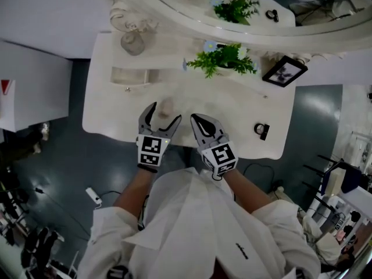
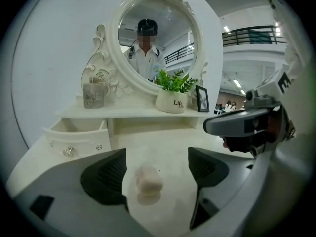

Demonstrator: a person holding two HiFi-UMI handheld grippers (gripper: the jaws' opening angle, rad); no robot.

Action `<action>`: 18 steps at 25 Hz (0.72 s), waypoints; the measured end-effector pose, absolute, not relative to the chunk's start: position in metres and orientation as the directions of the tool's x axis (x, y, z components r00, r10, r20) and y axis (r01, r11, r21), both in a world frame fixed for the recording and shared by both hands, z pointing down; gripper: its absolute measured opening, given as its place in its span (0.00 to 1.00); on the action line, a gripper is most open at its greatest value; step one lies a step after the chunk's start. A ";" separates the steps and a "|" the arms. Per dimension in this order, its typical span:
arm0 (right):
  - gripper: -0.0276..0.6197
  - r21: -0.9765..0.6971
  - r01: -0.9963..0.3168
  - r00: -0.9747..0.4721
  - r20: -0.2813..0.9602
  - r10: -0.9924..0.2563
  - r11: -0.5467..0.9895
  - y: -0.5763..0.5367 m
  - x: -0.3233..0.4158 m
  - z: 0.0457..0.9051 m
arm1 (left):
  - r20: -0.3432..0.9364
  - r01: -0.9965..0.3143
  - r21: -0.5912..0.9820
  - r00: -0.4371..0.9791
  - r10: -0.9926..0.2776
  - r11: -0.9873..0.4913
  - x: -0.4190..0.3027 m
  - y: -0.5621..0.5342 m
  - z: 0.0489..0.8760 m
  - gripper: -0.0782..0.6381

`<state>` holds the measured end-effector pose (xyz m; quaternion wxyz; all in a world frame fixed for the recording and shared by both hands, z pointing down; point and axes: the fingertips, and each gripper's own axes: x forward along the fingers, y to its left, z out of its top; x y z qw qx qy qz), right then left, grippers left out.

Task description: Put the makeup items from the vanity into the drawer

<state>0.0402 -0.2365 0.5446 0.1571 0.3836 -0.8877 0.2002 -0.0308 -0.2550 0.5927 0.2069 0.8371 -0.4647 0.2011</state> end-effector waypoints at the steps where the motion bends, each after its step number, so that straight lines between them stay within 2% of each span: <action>1: 0.07 -0.243 -0.743 -0.658 0.436 -0.614 0.624 -0.237 0.040 0.549 | 0.536 -0.863 0.159 0.484 -0.692 -0.480 -0.030 -0.255 0.597 0.67; 18: 0.07 -0.277 -0.728 -0.669 0.489 -0.560 0.627 -0.242 0.018 0.601 | 0.611 -0.887 0.148 0.429 -0.665 -0.437 -0.032 -0.261 0.638 0.66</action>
